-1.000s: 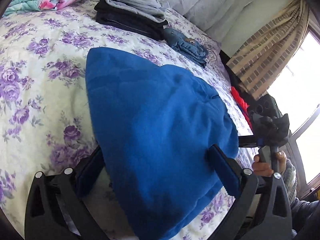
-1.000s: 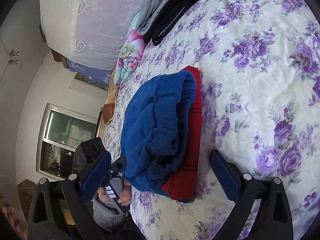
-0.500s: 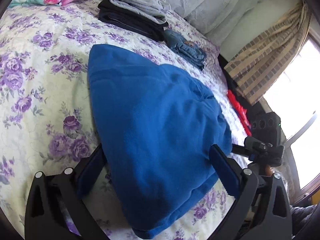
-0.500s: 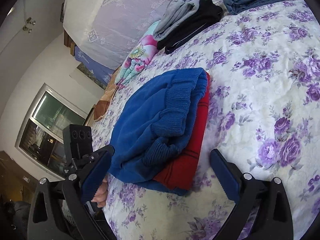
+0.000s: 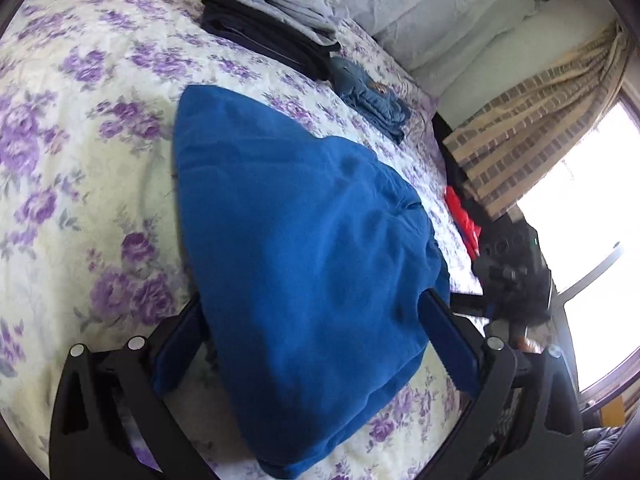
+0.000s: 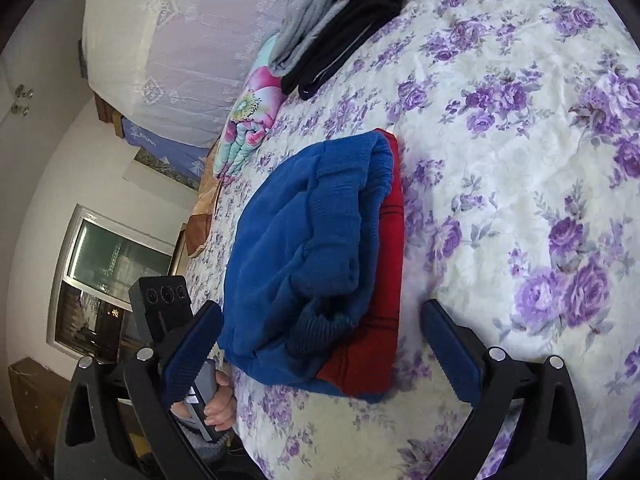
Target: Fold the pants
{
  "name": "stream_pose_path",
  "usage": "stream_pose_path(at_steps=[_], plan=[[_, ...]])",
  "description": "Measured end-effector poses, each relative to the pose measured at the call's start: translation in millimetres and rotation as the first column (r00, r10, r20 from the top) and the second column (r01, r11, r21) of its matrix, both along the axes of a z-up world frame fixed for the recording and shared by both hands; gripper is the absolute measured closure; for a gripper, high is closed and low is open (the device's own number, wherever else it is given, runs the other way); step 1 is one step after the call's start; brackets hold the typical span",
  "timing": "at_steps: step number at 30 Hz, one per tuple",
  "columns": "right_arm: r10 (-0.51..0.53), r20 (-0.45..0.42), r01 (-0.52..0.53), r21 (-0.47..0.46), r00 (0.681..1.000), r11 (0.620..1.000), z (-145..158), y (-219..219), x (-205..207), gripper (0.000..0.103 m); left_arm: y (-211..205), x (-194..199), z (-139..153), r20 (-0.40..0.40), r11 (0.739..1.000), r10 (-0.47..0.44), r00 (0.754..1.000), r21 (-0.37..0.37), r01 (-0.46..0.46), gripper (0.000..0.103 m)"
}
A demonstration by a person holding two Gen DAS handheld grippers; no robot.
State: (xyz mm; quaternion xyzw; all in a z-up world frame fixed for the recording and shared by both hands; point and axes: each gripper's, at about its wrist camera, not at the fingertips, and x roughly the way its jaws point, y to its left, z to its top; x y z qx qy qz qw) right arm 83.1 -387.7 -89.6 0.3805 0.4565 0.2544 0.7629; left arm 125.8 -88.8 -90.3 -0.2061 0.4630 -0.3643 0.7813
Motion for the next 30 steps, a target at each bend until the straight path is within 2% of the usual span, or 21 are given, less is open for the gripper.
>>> stream_pose_path(at_steps=[3, 8, 13, 17, 19, 20, 21, 22, 26, 28, 30], plan=[[0.026, -0.004, -0.026, 0.027, 1.000, 0.999, -1, 2, 21, 0.003, -12, 15, -1, 0.006, 0.998, -0.043, 0.999, 0.038, 0.043, 0.004], [0.047, 0.022, -0.048, 0.064, 0.999, 0.997, -2, 4, 38, 0.003, -16, 30, -6, 0.001, 0.997, -0.076, 0.997, -0.013, 0.076, 0.004], [0.088, 0.086, -0.089, 0.017, 0.992, 0.996, -1, 9, 29, 0.004, -15, 26, -8, 0.021, 0.997, -0.073, 0.997, -0.034, 0.073, 0.004], [0.100, 0.095, -0.099, -0.014, 0.990, 0.995, 1, 14, 28, 0.005, -14, 24, -8, 0.037, 0.997, -0.062, 0.997, -0.035, 0.063, 0.004], [0.070, 0.098, -0.069, -0.016, 0.993, 0.998, 1, 13, 30, 0.010, -15, 24, -8, 0.037, 0.998, -0.063, 0.997, -0.023, 0.064, 0.004], [0.044, 0.095, -0.042, -0.019, 0.994, 0.999, -1, 13, 30, 0.024, -16, 24, -8, 0.035, 0.998, -0.061, 0.998, -0.019, 0.061, 0.004], [0.023, 0.083, -0.022, -0.010, 0.996, 1.000, -3, 12, 30, 0.045, -16, 23, -7, 0.035, 0.998, -0.060, 0.998, -0.012, 0.061, 0.005], [0.010, 0.078, -0.009, -0.001, 0.997, 1.000, -6, 11, 30, 0.051, -17, 23, -6, 0.036, 0.998, -0.060, 0.998, -0.007, 0.060, 0.005], [0.014, 0.110, -0.019, 0.042, 0.994, 0.999, -8, 7, 28, 0.058, -16, 20, -1, 0.058, 0.998, -0.063, 0.996, -0.014, 0.064, 0.009], [0.017, 0.132, -0.024, 0.049, 0.991, 0.999, -5, 5, 23, 0.061, -11, 17, 4, 0.077, 0.999, -0.049, 0.996, -0.019, 0.050, 0.023], [0.024, 0.159, -0.031, 0.041, 0.987, 0.999, 0, 5, 16, 0.062, -8, 15, 10, 0.096, 0.999, -0.043, 0.994, -0.027, 0.046, 0.027]])
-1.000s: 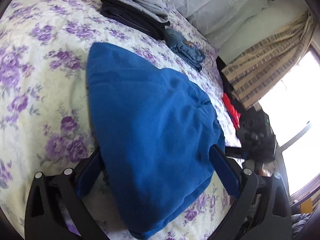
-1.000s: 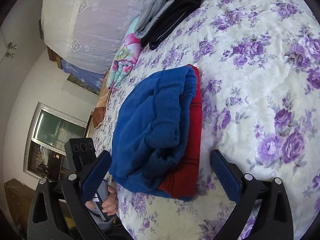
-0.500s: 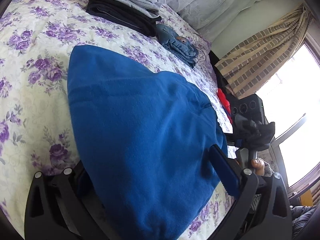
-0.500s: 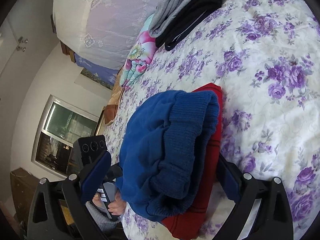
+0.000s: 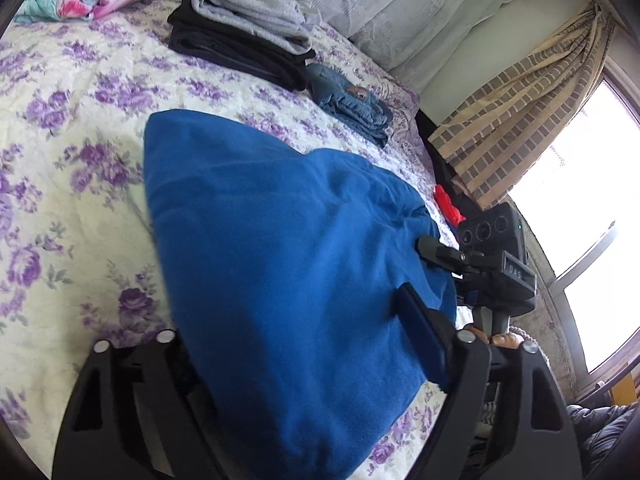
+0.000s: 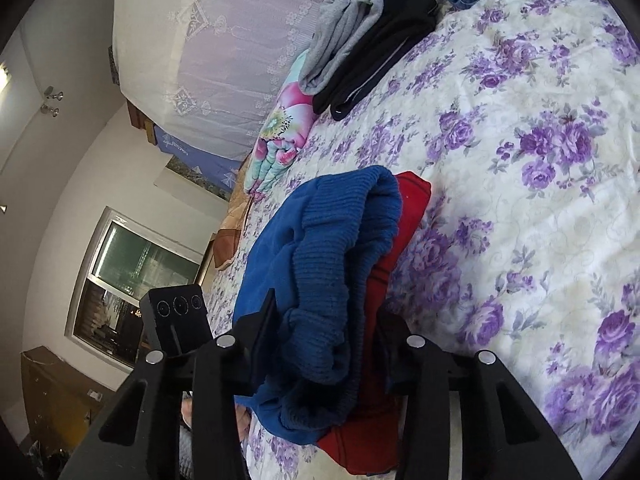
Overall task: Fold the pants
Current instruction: 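Carry the bundle with the right tool onto the folded jeans stack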
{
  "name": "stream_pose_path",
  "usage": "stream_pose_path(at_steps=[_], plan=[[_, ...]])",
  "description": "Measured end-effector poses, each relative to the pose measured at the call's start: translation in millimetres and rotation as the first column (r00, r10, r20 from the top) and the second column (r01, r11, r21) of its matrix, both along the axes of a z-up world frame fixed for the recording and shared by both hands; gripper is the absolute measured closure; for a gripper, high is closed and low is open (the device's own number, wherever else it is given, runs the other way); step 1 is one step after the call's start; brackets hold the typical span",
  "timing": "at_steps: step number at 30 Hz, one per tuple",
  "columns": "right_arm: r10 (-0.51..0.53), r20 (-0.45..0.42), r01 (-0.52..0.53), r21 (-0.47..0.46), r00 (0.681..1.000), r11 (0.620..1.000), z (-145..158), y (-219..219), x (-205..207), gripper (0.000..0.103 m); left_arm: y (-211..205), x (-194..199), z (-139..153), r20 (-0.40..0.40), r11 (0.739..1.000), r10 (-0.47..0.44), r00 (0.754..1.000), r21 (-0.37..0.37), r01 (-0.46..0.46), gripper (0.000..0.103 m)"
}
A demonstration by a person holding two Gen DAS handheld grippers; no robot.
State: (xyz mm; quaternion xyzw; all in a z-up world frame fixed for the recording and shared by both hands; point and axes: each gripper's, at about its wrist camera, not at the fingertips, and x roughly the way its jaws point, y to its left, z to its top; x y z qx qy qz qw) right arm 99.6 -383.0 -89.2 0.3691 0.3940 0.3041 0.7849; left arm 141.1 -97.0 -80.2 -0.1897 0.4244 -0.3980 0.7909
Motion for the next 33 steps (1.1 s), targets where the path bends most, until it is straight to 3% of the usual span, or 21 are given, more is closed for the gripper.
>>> stream_pose_path(at_steps=[2, 4, 8, 12, 18, 25, 33], plan=[[0.006, 0.024, -0.005, -0.006, 1.000, 1.000, 7, 1, -5, 0.063, 1, -2, 8, 0.017, 1.000, 0.006, 1.000, -0.008, -0.006, 0.028], [0.004, 0.055, -0.003, -0.009, 0.998, 1.000, 16, -1, -10, 0.064, -4, -3, 20, 0.036, 0.999, -0.020, 0.999, -0.029, 0.021, 0.037], [-0.037, 0.083, 0.037, -0.005, 0.996, 0.999, 29, -22, -17, 0.064, -28, -2, 45, 0.098, 0.997, -0.082, 0.992, 0.001, 0.082, 0.037], [-0.096, 0.087, 0.097, -0.004, 0.992, 0.995, 34, -51, -25, 0.064, -57, 14, 45, 0.072, 0.990, -0.140, 0.988, -0.015, 0.141, 0.041], [-0.178, 0.069, 0.180, -0.020, 0.982, 0.983, 42, -96, -17, 0.064, -114, 41, 53, 0.078, 0.974, -0.227, 0.971, 0.030, 0.225, 0.042], [-0.259, 0.143, 0.272, -0.078, 0.955, 0.959, 96, -163, 40, 0.064, -203, 113, 106, 0.154, 0.955, -0.294, 0.943, 0.068, 0.287, 0.042], [-0.328, 0.246, 0.368, -0.142, 0.912, 0.919, 169, -237, 146, 0.064, -290, 226, 177, 0.223, 0.959, -0.283, 0.933, 0.051, 0.278, 0.042]])
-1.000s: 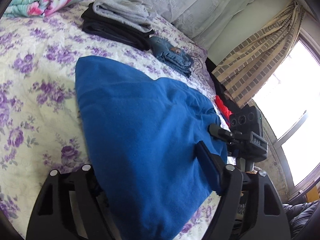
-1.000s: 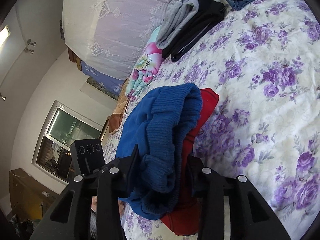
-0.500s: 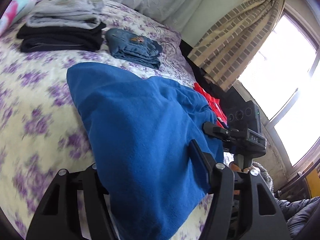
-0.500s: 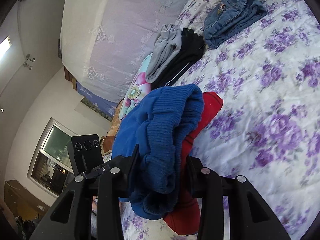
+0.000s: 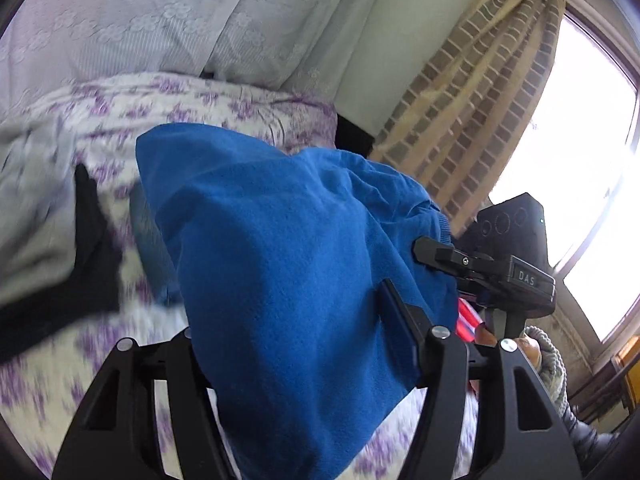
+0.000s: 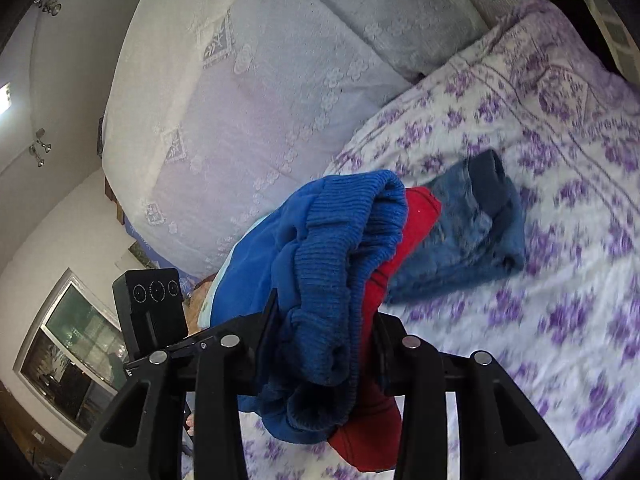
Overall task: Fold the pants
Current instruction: 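Carry the bundle with the right tool onto the folded jeans stack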
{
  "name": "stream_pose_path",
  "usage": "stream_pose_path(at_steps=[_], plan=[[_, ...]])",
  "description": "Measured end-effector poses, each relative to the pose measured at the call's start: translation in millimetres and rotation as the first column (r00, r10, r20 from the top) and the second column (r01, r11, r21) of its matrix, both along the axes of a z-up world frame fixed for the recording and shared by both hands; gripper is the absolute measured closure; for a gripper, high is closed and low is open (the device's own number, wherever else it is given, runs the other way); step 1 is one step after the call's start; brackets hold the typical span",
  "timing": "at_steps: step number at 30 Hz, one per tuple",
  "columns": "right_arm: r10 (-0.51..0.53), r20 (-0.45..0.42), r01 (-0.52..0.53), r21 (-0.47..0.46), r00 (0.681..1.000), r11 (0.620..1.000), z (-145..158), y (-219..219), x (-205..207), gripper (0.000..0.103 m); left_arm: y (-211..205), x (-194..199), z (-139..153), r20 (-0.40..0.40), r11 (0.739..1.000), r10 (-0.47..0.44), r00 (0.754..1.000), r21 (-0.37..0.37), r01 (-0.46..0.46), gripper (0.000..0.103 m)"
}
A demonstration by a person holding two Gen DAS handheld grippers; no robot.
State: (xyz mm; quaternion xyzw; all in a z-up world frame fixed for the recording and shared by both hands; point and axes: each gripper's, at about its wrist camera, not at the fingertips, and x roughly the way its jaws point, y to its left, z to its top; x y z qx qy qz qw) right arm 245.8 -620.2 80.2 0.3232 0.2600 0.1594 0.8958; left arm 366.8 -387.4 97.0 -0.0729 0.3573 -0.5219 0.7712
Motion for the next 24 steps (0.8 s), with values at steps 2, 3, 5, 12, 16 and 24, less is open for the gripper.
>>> stream_pose_path(at_steps=[2, 3, 5, 12, 16, 24], plan=[[-0.016, 0.003, 0.016, -0.016, 1.000, 1.000, 9, -17, 27, 0.064, -19, 31, 11, 0.009, 1.000, 0.011, 1.000, -0.012, -0.011, 0.042], [-0.024, 0.002, 0.024, -0.021, 1.000, 0.999, 12, -24, 40, 0.064, -27, 44, 14, 0.011, 1.000, 0.020, 1.000, -0.014, -0.020, 0.042], [-0.039, 0.003, 0.039, -0.032, 0.999, 0.999, 14, -39, 69, 0.064, -43, 71, 16, 0.008, 0.999, 0.037, 0.999, -0.017, -0.037, 0.042], [-0.086, -0.096, 0.083, -0.039, 0.992, 0.996, -40, -66, 143, 0.064, -82, 151, -32, -0.065, 0.993, 0.110, 0.992, 0.043, -0.107, 0.042], [-0.146, -0.231, 0.132, -0.072, 0.962, 0.989, -103, -72, 164, 0.055, -95, 175, -94, -0.158, 0.977, 0.169, 0.973, 0.160, -0.144, 0.028], [-0.140, -0.204, 0.142, -0.003, 0.969, 0.990, -102, -78, 155, 0.045, -84, 173, -100, -0.127, 0.980, 0.181, 0.975, 0.111, -0.167, 0.019]])
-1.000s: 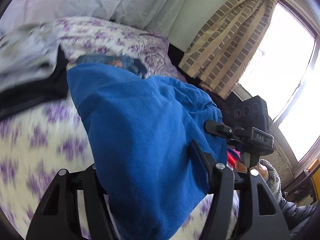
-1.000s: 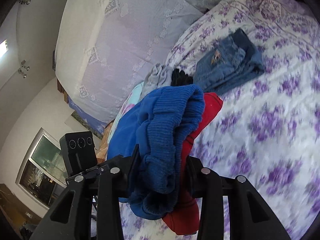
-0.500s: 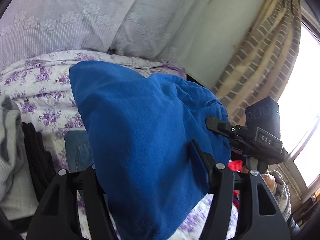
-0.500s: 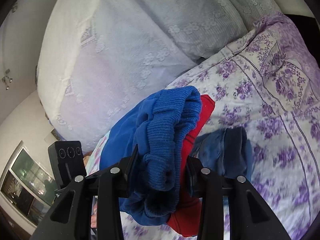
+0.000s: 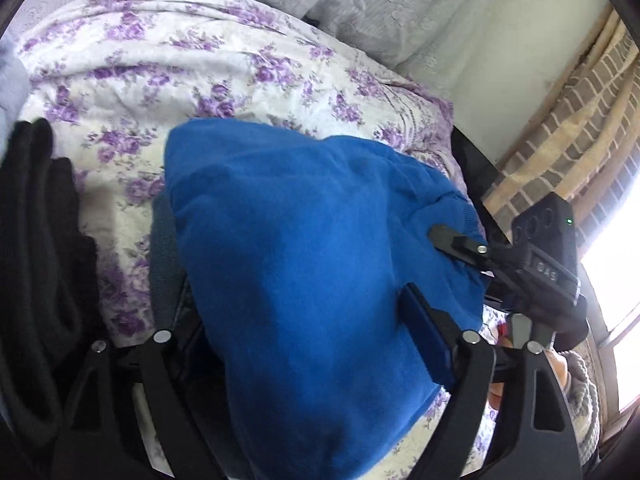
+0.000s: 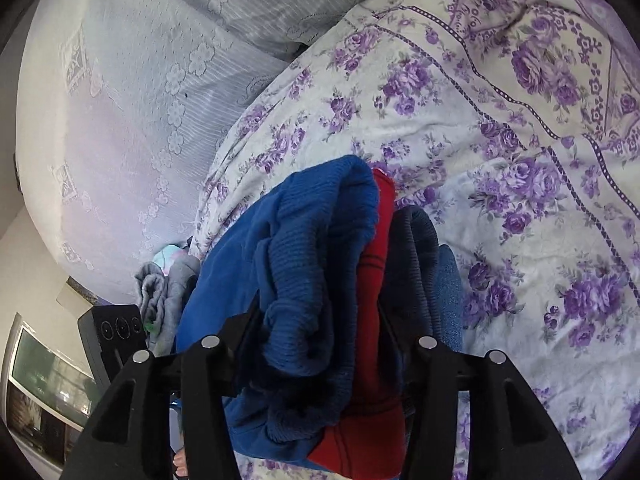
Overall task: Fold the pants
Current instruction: 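Carry the bundle with the right tool onto the folded jeans stack, then open the right tool, releasing the bundle on the jeans, and withdraw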
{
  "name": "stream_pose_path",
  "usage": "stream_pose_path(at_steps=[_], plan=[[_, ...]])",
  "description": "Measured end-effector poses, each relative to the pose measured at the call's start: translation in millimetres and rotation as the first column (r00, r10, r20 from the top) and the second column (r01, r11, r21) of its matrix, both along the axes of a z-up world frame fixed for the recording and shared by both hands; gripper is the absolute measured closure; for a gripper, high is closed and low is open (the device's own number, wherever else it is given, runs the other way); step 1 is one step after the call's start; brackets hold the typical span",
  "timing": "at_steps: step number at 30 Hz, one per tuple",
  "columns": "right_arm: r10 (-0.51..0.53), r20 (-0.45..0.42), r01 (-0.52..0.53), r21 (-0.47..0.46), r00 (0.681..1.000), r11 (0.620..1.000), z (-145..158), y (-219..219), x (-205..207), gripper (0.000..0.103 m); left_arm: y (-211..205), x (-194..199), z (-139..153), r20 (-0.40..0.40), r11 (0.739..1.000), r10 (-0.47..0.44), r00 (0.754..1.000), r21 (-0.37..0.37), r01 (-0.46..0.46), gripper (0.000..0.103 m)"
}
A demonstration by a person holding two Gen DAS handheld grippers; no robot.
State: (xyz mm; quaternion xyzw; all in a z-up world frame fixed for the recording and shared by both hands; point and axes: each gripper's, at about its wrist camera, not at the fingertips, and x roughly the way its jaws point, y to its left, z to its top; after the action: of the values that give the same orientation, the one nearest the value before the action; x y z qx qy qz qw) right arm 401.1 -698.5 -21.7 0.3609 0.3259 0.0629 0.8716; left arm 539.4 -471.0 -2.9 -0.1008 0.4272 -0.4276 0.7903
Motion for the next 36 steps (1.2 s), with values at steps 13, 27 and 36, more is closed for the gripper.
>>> stream_pose_path(at_steps=[13, 27, 36], plan=[[0.063, 0.226, -0.057, -0.032, 0.972, 0.998, 79, 33, -13, 0.037, 17, -46, 75, 0.208, 0.998, 0.023, 0.978, -0.059, -0.010, 0.011], [-0.005, 0.091, 0.011, -0.062, 0.996, 0.998, 24, 23, 20, 0.056, -30, -51, 9, 0.355, 0.976, -0.010, 0.935, 0.205, -0.068, 0.007], [-0.097, 0.102, 0.110, -0.127, 0.990, 0.986, 53, 58, -54, 0.017, 6, -125, 33, 0.384, 0.970, 0.034, 0.923, 0.210, -0.123, 0.005]])
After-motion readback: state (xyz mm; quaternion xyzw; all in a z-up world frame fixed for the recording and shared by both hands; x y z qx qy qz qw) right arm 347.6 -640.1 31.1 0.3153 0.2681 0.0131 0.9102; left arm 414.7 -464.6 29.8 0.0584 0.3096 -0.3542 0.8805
